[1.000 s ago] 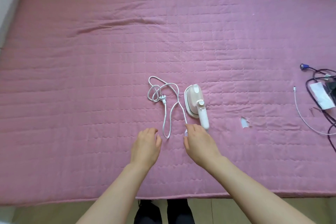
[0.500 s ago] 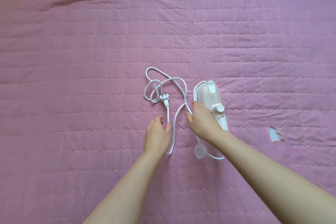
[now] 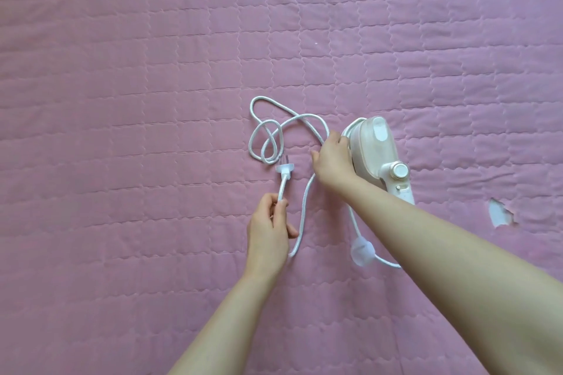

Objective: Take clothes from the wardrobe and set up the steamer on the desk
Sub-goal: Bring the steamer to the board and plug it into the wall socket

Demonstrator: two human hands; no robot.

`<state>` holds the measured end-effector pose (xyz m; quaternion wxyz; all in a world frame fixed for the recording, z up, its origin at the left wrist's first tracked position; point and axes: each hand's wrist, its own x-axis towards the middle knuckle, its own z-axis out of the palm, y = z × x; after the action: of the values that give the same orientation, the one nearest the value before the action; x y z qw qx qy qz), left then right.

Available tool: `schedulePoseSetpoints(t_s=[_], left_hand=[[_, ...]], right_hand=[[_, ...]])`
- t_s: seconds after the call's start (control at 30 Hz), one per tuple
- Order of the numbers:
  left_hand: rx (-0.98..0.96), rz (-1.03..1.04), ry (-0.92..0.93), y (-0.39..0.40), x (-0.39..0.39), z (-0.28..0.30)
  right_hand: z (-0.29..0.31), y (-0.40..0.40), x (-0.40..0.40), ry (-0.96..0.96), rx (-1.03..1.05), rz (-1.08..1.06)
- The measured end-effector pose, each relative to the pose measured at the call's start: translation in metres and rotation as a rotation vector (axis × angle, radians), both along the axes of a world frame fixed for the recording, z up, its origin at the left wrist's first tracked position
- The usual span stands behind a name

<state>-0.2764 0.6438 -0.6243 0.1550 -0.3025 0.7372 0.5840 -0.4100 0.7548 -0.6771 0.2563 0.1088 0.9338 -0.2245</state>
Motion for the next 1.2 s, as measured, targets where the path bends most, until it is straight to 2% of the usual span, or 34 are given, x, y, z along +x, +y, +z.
schedulePoseSetpoints(t_s=[0.13, 0.3, 0.5, 0.63, 0.83, 1.07, 1.2], left_hand=[[-0.073, 0.029, 0.07, -0.009, 0.01, 0.009], [-0.166, 0.158, 0.151, -0.019, 0.017, 0.017], [-0.179, 0.268, 0.218, -0.028, 0.018, 0.022], [-0.207, 0.307, 0.268, -0.04, 0.012, 0.019], [-0.289, 0.332, 0.308, -0.054, 0.011, 0.021], [-0.382, 0.281, 0.276, -0.062, 0.02, 0.02], [-0.402, 0.351, 0.326, -0.068, 0.008, 0.024]], right_hand=[[-0.006, 0.001, -0.003, -0.049, -0.014, -0.07], [-0.01, 0.0, -0.001, -0.005, 0.002, -0.039], [-0.016, -0.004, 0.0, 0.045, 0.067, 0.001], [-0.007, 0.005, 0.011, 0.096, -0.067, 0.069], [0.014, 0.036, 0.045, -0.017, -0.345, 0.168], [0.037, 0.055, 0.086, -0.065, -0.428, 0.367], [0.041, 0.058, 0.102, -0.036, -0.45, 0.442]])
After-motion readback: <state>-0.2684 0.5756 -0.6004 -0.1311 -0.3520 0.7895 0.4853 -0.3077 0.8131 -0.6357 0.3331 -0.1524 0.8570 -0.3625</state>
